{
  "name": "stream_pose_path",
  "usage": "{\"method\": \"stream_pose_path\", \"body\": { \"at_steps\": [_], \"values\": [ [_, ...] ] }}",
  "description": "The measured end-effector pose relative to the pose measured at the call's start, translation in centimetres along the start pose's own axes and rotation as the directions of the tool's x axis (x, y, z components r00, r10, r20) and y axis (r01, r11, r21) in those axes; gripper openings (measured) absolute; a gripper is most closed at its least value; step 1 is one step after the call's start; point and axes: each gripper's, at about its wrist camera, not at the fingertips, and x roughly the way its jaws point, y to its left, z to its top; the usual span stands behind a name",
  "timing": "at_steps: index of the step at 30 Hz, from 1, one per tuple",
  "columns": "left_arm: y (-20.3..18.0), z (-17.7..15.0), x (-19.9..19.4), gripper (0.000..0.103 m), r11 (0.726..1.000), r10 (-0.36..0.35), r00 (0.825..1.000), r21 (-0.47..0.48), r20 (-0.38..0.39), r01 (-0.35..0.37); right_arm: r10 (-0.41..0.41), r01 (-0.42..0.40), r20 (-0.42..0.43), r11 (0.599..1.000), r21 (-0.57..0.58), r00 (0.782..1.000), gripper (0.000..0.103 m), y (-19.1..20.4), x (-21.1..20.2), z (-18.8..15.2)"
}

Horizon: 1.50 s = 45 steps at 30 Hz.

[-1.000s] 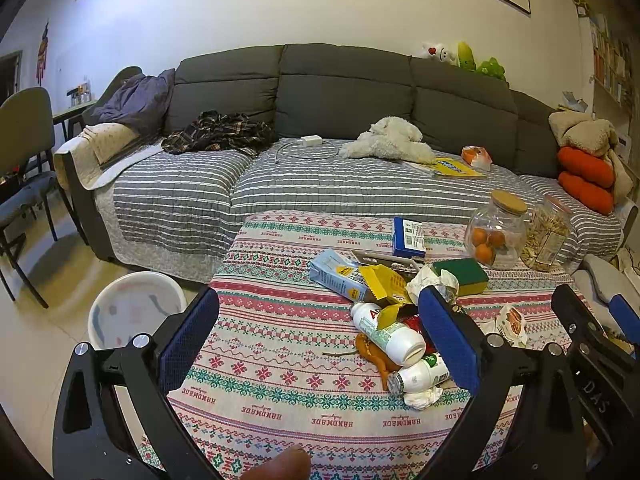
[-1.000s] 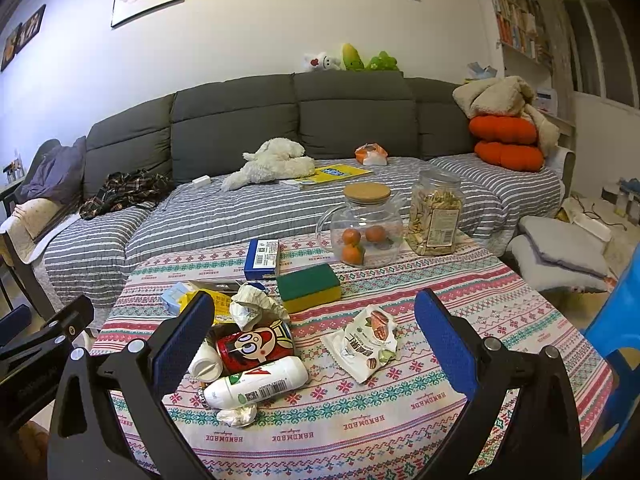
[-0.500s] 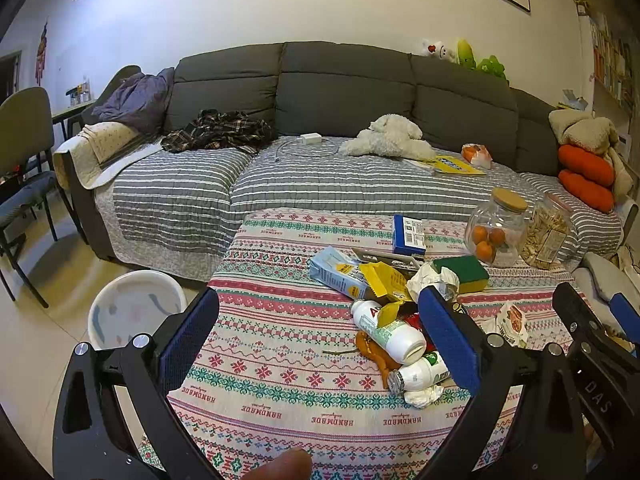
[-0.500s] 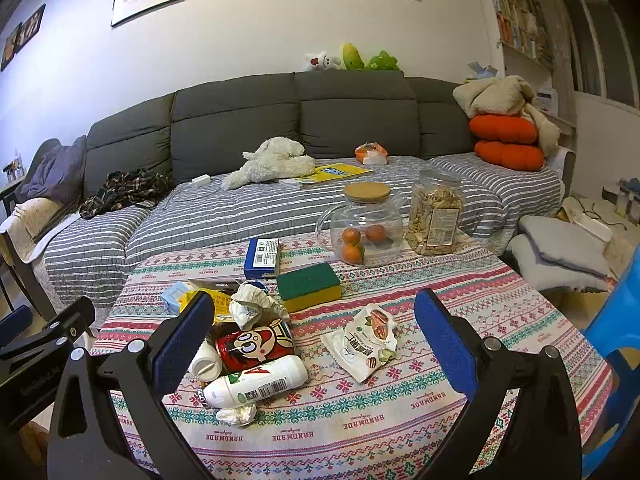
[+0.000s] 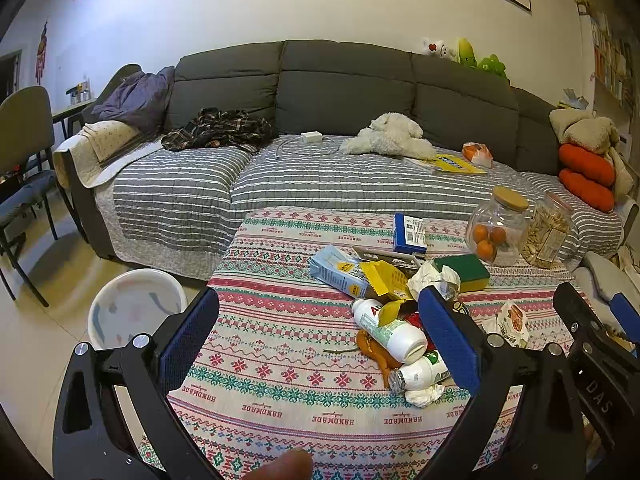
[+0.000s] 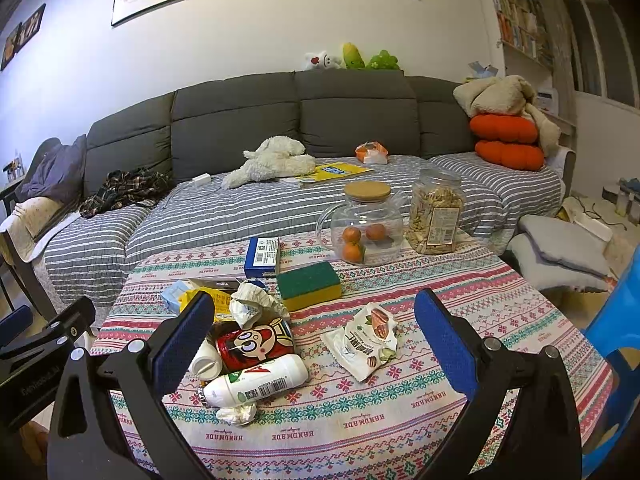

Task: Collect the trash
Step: 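Grasp the crumpled foil wrapper with the left gripper and lift it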

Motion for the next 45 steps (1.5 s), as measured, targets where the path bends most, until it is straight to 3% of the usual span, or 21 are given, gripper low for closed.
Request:
{"method": "stream_pose_path", "body": {
  "at_steps": [18,22,28,33,38,45],
  "values": [
    [-0.1,0.1,1.3,0.096,1.0,-0.003,0.998,-0.005,-0.068,0.002,-0.014,0.015,-0.044,1.0,0.003,0.999,0.097,-0.4,0.7,-0.3],
    [-0.4,0.0,2.8,0.096,1.0,-0.013,0.991,0.006,-0.136,0.014,-0.025,0.026,-0.112,1.0,0.011,0.993,0.097,-0.8,1.8,-0.6],
    [-0.9,-0.6,5.8,0.096,0.997,-0.072,0.963,-0.014,-0.258,0.071,-0.001,0.033,-0.235,0.99,0.135,0.972,0.097,-3.5,3.6,-0.7],
    [-3.3,-0.6,7.4,0.096,0.991,-0.129,0.943,0.0,-0.306,0.135,-0.043,0.091,-0.251,0.979,0.183,0.967,0.097,-5.9,3.6,-0.3],
    [-6.2,0.8,8.2,0.096,0.987,-0.128,0.951,0.053,-0.283,0.149,-0.068,0.128,-0.255,0.965,0.228,0.965,0.097,-8.5,3.2,0.2],
    [-11.8,2.3,10.8,0.096,0.971,-0.127,0.944,0.156,-0.304,0.181,-0.054,0.172,-0.328,0.924,0.342,0.943,0.097,-12.9,4.3,-0.1]
  ]
}}
